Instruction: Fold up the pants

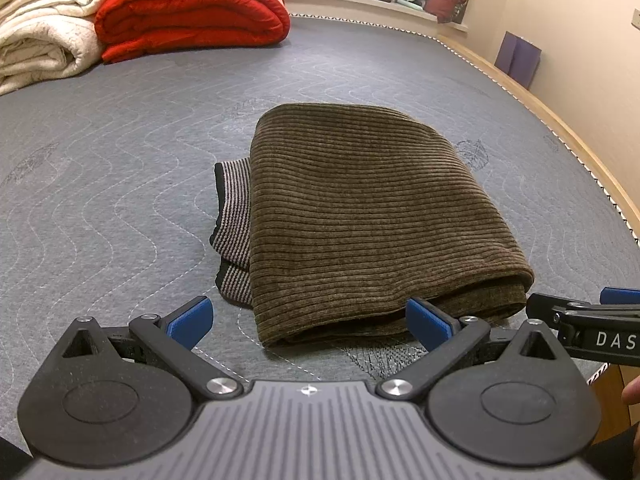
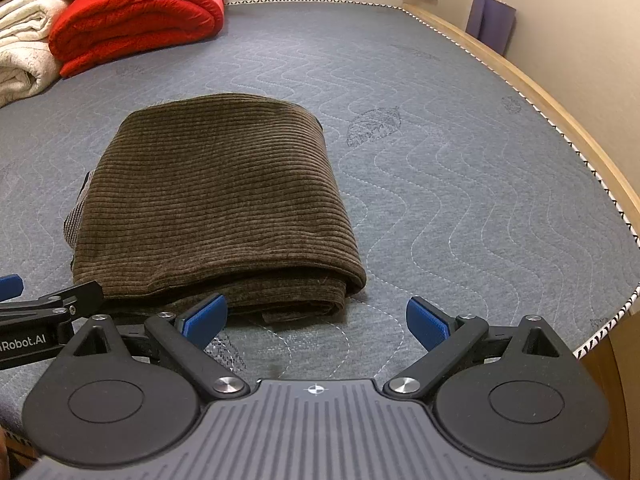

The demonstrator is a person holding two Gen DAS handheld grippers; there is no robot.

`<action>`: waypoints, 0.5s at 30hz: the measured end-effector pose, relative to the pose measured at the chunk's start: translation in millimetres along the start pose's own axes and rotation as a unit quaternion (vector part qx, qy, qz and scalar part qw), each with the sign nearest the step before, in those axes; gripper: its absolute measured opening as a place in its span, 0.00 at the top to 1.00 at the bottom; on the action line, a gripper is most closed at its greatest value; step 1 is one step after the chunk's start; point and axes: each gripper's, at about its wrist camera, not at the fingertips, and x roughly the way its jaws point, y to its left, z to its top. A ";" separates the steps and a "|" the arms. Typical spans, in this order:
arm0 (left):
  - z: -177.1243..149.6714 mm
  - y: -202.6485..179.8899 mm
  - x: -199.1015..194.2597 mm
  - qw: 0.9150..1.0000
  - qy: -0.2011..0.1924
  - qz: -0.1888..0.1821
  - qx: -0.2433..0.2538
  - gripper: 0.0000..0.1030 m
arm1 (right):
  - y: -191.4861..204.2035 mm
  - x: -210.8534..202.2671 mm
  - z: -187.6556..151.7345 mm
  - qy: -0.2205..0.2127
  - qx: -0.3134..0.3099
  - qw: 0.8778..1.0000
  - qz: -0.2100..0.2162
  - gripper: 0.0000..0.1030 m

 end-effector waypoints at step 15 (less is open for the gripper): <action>0.4 -2.2 0.9 1.000 -0.001 -0.001 0.004 0.00 | 0.4 0.2 -0.1 0.001 -0.001 1.000 0.000 0.06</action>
